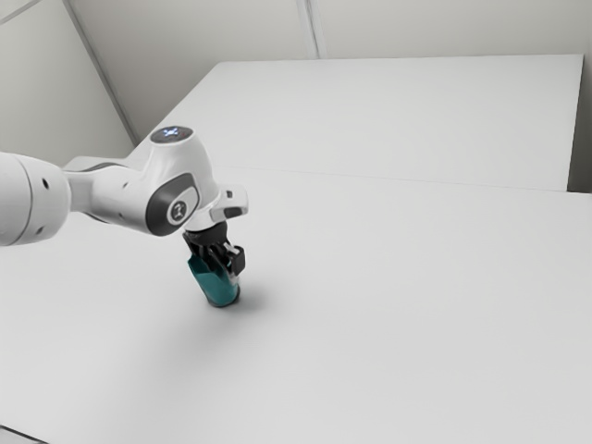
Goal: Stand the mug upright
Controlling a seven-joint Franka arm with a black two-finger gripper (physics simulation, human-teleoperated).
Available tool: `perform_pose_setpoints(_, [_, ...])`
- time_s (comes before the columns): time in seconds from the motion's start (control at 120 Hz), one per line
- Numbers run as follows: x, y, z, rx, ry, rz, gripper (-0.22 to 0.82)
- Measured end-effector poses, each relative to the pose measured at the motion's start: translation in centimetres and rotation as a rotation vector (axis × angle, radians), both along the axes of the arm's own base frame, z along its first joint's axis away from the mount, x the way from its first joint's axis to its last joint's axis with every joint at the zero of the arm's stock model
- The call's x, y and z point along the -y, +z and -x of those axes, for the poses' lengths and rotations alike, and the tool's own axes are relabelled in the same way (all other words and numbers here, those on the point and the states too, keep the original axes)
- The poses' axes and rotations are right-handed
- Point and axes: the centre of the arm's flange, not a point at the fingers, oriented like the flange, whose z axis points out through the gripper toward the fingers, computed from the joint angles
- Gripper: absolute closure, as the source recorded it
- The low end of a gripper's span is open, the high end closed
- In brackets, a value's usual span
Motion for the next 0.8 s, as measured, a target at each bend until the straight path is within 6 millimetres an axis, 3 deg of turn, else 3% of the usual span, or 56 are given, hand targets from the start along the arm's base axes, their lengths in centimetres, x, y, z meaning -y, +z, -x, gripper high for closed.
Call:
perform_pose_setpoints(0.217, [0.0, 1.6, 0.2, 0.021, 0.0, 0.005, 0.24])
perform_pose_setpoints(0.425, [0.0, 4.2, 0.7, 0.047, 0.001, 0.012, 0.2])
perform_pose_setpoints(0.617, [0.1, 7.7, 0.8, 0.083, 0.001, 0.018, 0.17])
perform_pose_setpoints(0.8, [-1.4, 13.4, -2.4, 0.127, 0.041, 0.013, 0.07])
